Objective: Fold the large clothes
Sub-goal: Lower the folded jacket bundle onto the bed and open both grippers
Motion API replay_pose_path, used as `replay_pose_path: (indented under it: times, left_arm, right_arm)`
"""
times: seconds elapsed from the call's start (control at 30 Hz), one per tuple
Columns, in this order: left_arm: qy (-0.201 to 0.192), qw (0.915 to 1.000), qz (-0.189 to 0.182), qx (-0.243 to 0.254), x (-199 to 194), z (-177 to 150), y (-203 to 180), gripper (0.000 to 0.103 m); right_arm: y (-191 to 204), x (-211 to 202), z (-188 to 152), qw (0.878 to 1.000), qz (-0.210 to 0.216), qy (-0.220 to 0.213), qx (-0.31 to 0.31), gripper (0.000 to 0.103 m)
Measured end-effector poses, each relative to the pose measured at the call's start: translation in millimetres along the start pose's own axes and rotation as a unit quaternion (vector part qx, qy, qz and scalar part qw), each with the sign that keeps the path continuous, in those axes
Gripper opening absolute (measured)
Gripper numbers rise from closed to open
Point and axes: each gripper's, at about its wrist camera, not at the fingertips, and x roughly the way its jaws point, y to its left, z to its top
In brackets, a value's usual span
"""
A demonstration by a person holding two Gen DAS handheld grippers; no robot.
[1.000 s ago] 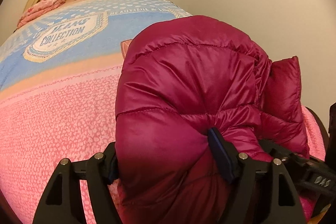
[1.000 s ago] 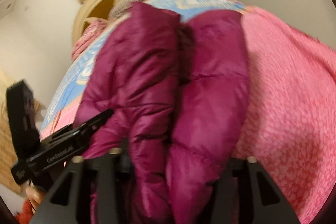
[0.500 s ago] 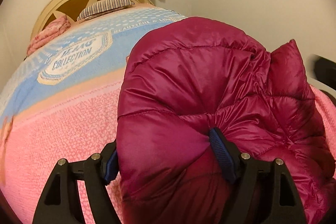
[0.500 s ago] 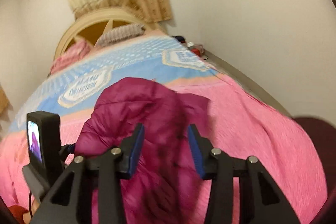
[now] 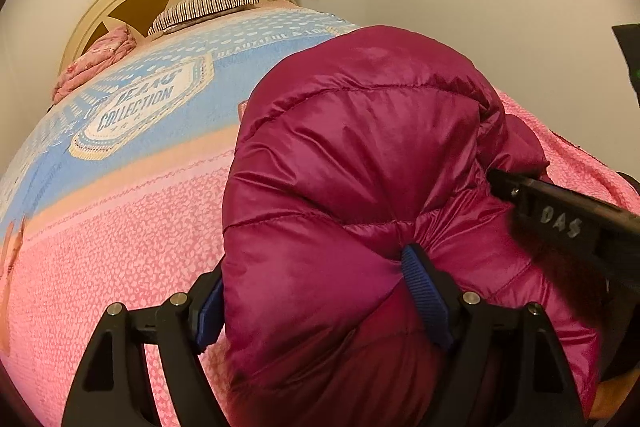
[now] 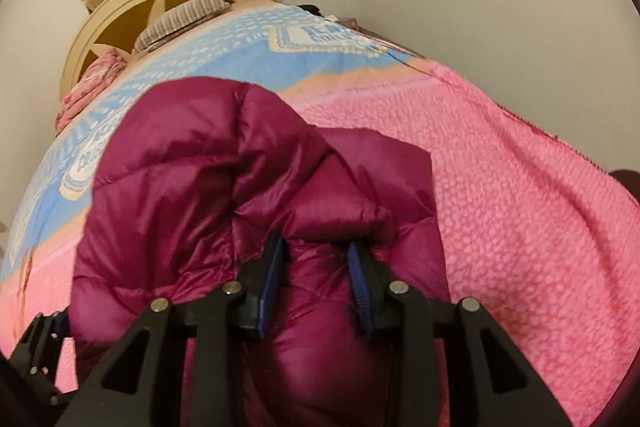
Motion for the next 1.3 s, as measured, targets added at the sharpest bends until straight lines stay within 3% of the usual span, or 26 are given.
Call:
replay_pose_path:
  times: [0.17, 0.47, 0.63, 0.7, 0.73, 1.13, 1.3]
  left_arm:
    - [0.002, 1.0000, 0.006, 0.006, 4.6, 2.8, -2.0, 0.083]
    - [-0.006, 0.9989, 0.012, 0.044, -0.7, -2.4, -5.8, 0.085]
    - [-0.029, 0.9965, 0.031, 0.072, -17.5, -9.1, -7.4, 0.088]
    - [-0.027, 0.9966, 0.033, 0.070, -24.0, -10.7, -5.7, 0.089]
    - [-0.025, 0.9968, 0.031, 0.069, -27.4, -11.6, -4.2, 0.089]
    - [-0.061, 0.9924, 0.024, 0.105, -109.5, -54.1, 3.8, 0.089]
    - [-0.028, 0.9971, 0.019, 0.068, -126.9, -78.9, 18.8, 0.089]
  right_arm:
    - [11.8, 1.7, -4.4, 0.999, -0.049, -0.011, -0.009, 0.037]
    - [17.2, -11.4, -21.8, 0.995, -0.093, -0.029, 0.000, 0.038]
    - [11.2, -50.5, -43.4, 0.996, -0.066, -0.059, 0.005, 0.046]
    - [8.4, -72.6, -55.7, 0.996, -0.060, -0.071, 0.000, 0.069]
    - [6.3, -85.0, -64.4, 0.996, -0.053, -0.073, -0.001, 0.072]
    - [-20.3, -177.6, -140.9, 0.994, -0.034, -0.104, 0.000, 0.073]
    - [-15.5, -203.1, -148.4, 0.993, -0.039, -0.111, -0.026, 0.075]
